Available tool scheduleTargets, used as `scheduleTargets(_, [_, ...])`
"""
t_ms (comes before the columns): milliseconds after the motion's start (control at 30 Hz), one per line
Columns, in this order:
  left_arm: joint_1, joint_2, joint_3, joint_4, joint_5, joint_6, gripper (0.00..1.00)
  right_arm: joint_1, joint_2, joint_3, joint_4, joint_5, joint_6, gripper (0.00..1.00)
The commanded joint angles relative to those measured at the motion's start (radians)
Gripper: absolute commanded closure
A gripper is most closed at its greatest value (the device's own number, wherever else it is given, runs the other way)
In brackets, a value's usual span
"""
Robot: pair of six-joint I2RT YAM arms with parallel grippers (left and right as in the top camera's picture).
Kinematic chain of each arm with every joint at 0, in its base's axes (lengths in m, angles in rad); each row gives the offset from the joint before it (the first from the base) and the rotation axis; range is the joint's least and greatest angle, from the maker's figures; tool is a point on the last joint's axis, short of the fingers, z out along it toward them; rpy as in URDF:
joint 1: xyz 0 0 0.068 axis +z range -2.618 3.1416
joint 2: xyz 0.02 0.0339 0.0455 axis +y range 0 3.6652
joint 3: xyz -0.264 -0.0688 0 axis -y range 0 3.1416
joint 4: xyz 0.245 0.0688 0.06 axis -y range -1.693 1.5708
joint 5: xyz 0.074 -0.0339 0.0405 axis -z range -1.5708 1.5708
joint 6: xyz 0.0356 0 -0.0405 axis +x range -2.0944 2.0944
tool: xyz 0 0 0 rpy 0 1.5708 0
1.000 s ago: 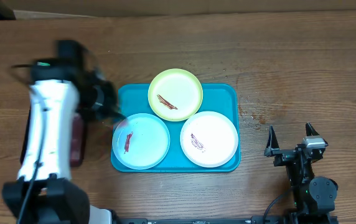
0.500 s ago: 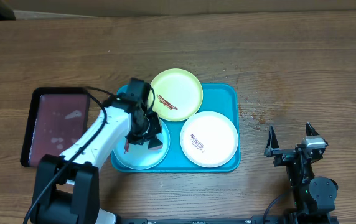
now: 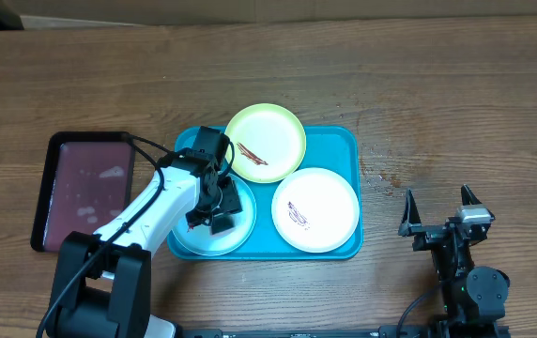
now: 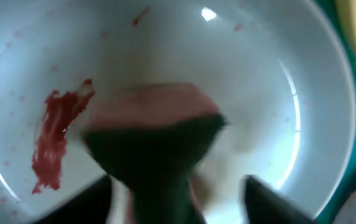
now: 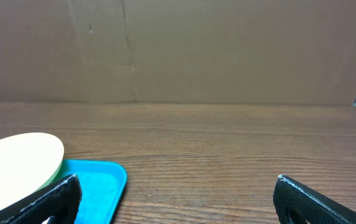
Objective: Clean dirty plates on tray and stack at the side
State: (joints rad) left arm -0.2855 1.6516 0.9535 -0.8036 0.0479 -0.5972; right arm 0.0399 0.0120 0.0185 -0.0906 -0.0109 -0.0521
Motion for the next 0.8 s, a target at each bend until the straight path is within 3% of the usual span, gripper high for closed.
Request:
scheduleTargets(0, [0.012, -0.005, 0.042, -0.048, -0.022, -0.008, 0.00, -0.002, -0.007, -0.010, 0.006, 0.003, -0.001, 0.00])
scheduleTargets(200, [0.029, -0.005, 0.238, -0.234, -0.037, 0.020, 0.00, -0.002, -0.007, -0.010, 0.006, 0.003, -0.001, 0.00])
scheduleTargets(467, [0.076, -0.026, 0.661, -0.537, -0.042, 0.061, 0.00, -0.002, -0.007, -0.010, 0.006, 0.003, -0.001, 0.00])
scheduleTargets(600, [0.120, -0.082, 0.782, -0.591, -0.063, 0.056, 0.00, -0.002, -0.007, -0.010, 0.006, 0.003, -0.001, 0.00])
scheduleTargets(767, [0.249, -0.177, 0.788, -0.600, -0.081, -0.034, 0.00, -0.002, -0.007, -0.010, 0.006, 0.002, -0.001, 0.00])
